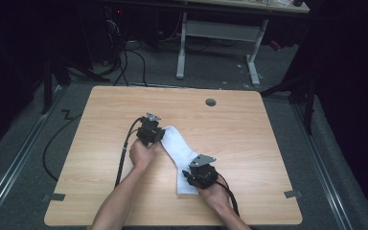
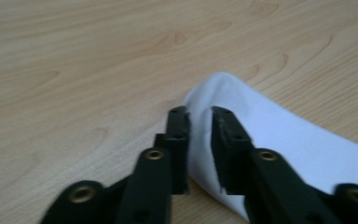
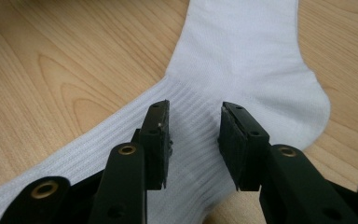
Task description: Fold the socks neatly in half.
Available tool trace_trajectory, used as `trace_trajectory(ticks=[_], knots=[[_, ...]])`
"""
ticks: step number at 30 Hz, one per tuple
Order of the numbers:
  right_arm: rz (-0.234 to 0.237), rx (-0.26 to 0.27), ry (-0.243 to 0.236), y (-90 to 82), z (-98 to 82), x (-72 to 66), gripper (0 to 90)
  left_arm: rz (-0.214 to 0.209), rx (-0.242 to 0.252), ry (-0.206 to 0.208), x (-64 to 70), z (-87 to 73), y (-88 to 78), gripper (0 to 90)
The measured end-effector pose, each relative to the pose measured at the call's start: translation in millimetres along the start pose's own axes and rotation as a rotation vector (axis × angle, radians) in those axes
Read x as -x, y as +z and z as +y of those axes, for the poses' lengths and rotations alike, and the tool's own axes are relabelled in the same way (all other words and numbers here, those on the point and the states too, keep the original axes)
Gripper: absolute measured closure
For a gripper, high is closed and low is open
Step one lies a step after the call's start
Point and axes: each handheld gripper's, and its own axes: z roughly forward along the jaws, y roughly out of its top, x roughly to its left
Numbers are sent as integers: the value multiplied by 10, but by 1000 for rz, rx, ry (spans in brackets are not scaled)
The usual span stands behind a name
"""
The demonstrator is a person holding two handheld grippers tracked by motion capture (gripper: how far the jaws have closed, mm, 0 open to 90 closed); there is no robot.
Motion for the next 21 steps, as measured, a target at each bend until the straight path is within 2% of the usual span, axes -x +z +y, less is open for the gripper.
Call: trace_trajectory(ticks=[1,2,3,5,8,11,12,14,17,21], knots=[[8,5,11,-8,-1,7,653,-2,-1,6,14,-1,-9,657],[33,31,26,-41,3,42,729,-8,4,14,32,2,-27,615],[33,31,26,-41,3,42,729,-13,11,22,53,6,-54,615],[32,86,66,-113,29,114,805,-35,20,32,97,13,-117,572],[24,96,81,-126,57,175,833,-75,29,57,183,-3,-196,556],[8,101,112,-103,103,270,842,-129,24,61,266,-61,-227,535],[-6,94,126,-75,131,323,840,-164,15,46,308,-115,-232,517],[-14,89,128,-61,147,343,834,-180,13,38,328,-145,-232,513],[-29,81,140,-10,194,396,811,-183,-15,58,399,-251,-212,493],[-37,72,149,30,207,427,798,-179,-25,72,441,-294,-195,489]])
